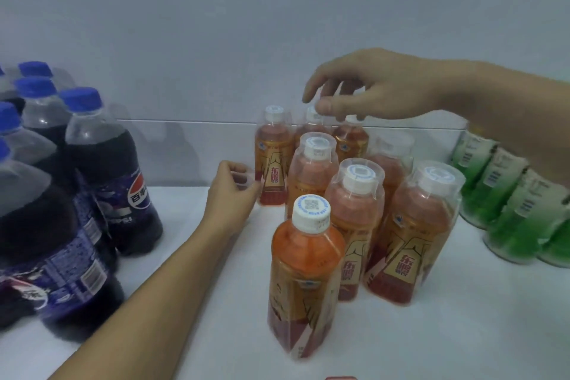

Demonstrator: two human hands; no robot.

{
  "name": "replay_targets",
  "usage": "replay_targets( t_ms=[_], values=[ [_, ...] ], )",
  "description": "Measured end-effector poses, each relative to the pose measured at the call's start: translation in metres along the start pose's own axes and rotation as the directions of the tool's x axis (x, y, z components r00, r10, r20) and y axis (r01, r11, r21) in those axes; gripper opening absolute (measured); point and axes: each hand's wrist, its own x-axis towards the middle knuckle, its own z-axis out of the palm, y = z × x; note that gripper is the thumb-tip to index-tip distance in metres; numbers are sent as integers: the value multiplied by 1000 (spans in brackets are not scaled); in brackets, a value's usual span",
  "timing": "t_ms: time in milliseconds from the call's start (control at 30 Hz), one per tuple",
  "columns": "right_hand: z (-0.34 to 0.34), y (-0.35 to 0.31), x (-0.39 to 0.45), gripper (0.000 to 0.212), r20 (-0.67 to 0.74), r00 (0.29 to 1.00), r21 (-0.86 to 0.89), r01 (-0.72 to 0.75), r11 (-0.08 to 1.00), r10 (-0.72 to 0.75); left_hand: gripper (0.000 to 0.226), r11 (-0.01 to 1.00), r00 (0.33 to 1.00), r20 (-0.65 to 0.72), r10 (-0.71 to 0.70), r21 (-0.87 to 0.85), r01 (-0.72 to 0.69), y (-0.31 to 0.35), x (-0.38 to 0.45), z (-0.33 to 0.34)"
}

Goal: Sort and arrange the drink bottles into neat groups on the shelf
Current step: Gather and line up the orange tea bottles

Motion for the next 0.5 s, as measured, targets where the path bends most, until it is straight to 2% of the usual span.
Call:
replay_targets(
  t_ms=[67, 133, 167, 233, 300, 367, 400, 500],
  values=[
    [10, -24, 6, 44, 247, 969, -56, 24, 998, -10, 21, 1000, 1000, -2, 0, -26, 0, 8, -4, -6],
    [26, -32, 17, 45, 356, 934, -214, 61, 975, 20, 13, 999, 999, 44, 23, -27, -22, 17, -9, -15],
    [31, -32, 22, 45, 365, 931, -243, 71, 967, 24, 8, 999, 995, 91, 38, -30, -36, 20, -12, -20],
    [32, -31, 27, 47, 321, 947, -235, 80, 969, -1, 6, 996, 970, 232, 70, -62, -57, 26, -22, -28],
    [28, -29, 29, 41, 263, 965, -210, 81, 974, -23, 19, 989, 930, 349, 116, -124, -77, 22, -33, -31],
    [23, -26, 33, 39, 181, 983, -176, 72, 982, -39, 32, 979, 920, 354, 168, -174, -111, 13, -40, -31],
    [22, -27, 36, 40, 160, 986, -165, 72, 984, -45, 40, 978, 925, 330, 188, -148, -146, 7, -41, -32],
    [23, -33, 48, 38, 133, 990, -216, 75, 973, -47, 73, 958, 916, 327, 232, 84, -273, -8, -34, -33]
  ],
)
